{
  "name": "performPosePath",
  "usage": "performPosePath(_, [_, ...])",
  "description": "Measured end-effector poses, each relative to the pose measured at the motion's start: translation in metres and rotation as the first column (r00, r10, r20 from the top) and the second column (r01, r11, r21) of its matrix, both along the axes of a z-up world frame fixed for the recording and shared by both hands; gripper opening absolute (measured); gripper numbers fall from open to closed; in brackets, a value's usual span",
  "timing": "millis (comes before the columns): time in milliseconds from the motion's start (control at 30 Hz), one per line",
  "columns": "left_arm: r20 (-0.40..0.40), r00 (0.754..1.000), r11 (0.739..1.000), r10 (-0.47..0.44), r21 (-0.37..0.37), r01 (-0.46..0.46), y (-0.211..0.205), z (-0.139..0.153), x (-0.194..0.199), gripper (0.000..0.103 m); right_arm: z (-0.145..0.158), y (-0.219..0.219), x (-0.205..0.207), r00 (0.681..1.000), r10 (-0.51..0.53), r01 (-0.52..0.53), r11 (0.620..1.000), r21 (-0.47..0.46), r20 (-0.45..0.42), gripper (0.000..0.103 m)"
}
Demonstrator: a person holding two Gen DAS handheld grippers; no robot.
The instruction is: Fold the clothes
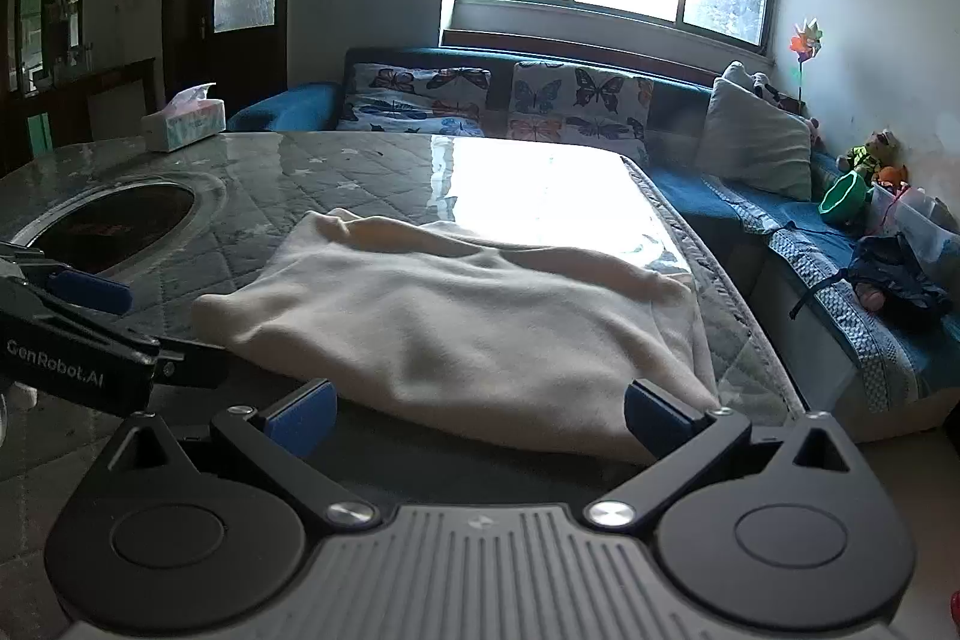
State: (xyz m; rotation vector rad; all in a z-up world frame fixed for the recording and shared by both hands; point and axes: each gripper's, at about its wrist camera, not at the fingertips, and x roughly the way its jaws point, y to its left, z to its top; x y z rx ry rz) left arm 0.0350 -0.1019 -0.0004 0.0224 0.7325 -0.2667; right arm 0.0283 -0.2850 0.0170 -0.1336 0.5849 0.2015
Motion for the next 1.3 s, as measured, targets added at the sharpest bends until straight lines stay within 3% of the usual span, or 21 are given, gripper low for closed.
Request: performPosePath(1300, [-0.004,1.000,0.999,-0.030,0.013,0.030,-0.008,0.010,-0.045,0.103,0.000,0.001,-0.041,0.995,-0.076,0.078,0.997,0.029,-0.057,0.103])
